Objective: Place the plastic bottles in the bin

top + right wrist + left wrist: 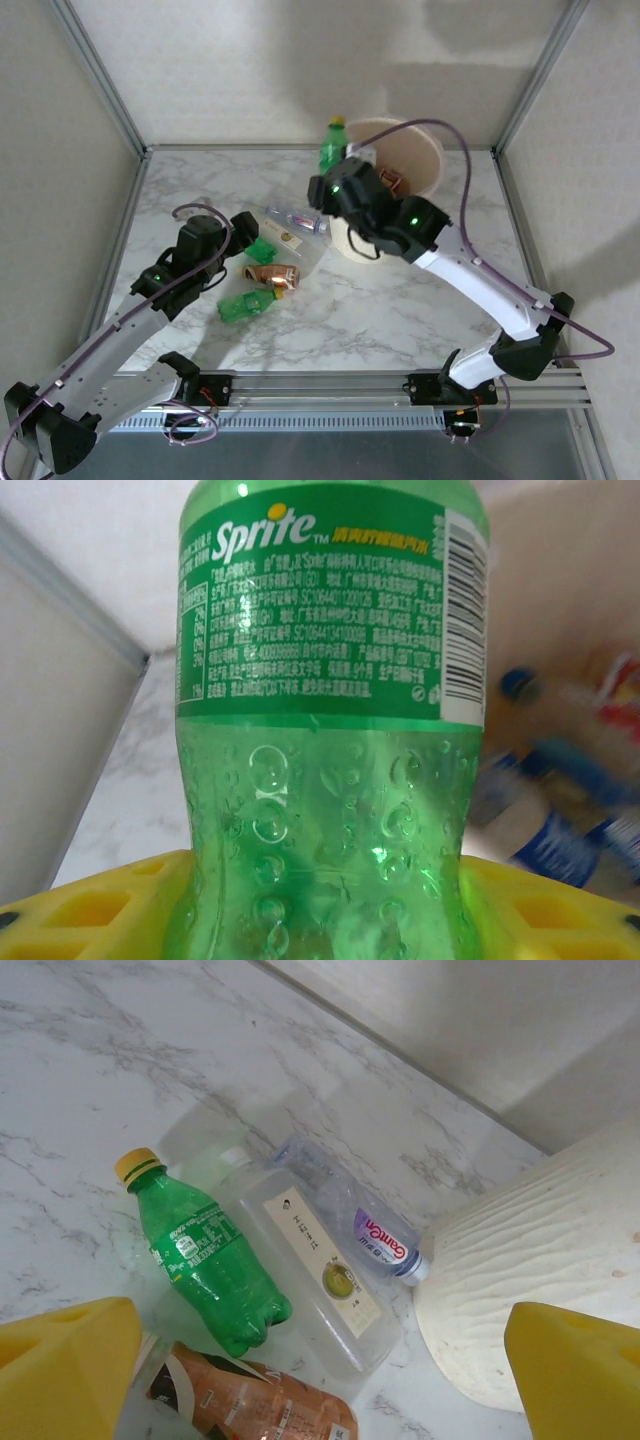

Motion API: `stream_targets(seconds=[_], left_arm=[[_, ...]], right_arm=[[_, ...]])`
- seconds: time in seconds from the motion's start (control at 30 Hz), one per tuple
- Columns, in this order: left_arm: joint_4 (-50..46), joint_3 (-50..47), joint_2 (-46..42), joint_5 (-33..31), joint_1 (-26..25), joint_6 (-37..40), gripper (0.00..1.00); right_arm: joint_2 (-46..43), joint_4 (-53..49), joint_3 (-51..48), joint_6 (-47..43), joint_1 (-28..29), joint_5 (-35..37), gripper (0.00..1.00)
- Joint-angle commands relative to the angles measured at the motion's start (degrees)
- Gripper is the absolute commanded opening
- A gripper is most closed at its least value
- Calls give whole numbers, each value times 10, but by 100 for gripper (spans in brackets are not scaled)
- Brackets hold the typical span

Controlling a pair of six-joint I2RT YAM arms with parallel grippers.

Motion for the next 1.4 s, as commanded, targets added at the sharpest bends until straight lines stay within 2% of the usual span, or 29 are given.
stream_targets(seconds=[0.0,0.23,0.5,0.7,1.03,1.23,1.37], left_arm=[[-8,-9,-9,-7,9,-2,94],[-4,-15,-6,-1,14,-3,93],[-2,-23,-4,4,20,-2,93],[5,-29,-3,11,23,-6,93],[6,-39,-2,15,27,-8,93],[6,-42,3,19,28,-12,92],[-5,-42,8,19,29,-19,91]], right_arm=[[-15,-26,26,-50,-55,-12,55],[-8,-14,7,-81,-175,-65,54],[-7,-9,-37,-103,-240,-83,54],[-10,-9,-69,-105,-249,-71,58],[-27,-21,-64,-99,-253,-57,76],[-47,-32,-41,-96,-247,-70,78],[-59,-30,-28,-98,-213,-74,78]])
